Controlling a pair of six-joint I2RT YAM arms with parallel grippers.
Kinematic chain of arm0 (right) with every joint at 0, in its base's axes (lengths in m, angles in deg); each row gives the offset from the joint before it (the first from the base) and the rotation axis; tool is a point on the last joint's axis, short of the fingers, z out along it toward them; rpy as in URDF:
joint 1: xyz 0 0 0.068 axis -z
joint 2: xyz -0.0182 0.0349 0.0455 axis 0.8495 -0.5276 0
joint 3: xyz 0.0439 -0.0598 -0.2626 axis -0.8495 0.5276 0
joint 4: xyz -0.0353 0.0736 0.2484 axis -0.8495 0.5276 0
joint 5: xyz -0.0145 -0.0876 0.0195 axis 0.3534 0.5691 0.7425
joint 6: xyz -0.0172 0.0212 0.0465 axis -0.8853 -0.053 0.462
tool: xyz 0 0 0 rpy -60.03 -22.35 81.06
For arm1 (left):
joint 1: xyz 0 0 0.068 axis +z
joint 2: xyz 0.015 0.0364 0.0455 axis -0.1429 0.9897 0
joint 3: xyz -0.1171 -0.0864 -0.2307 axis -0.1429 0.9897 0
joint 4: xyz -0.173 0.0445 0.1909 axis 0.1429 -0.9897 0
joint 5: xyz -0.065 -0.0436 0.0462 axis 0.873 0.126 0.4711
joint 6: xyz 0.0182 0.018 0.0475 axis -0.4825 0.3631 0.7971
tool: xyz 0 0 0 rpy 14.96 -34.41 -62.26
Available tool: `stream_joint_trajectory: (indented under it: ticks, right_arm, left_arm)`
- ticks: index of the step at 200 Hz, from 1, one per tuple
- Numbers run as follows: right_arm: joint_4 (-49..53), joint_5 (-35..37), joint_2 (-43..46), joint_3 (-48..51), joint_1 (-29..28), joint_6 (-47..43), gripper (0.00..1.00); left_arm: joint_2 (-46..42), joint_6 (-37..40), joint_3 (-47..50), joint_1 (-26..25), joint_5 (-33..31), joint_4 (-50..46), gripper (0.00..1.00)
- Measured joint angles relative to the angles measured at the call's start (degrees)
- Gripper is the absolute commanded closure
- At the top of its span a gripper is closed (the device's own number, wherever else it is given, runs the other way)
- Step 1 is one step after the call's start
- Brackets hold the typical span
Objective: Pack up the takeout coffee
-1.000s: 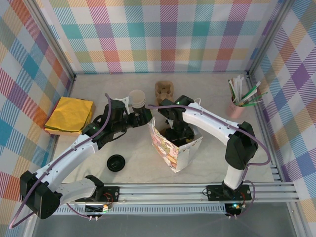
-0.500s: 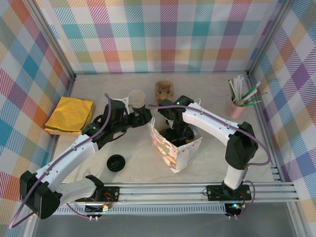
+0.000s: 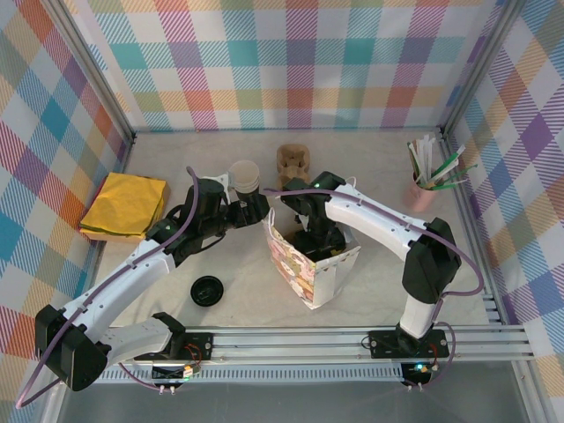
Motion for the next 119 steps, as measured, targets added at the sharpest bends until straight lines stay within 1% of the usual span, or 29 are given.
stream_joint_trajectory:
  ticks: [119]
  right_arm:
    - [-0.15,-0.42,1.40,1.07,-0.35,0.42,0.32]
  left_arm:
    - [0.00,0.22,-0.20,0.00,-0.90,-0.44,0.05]
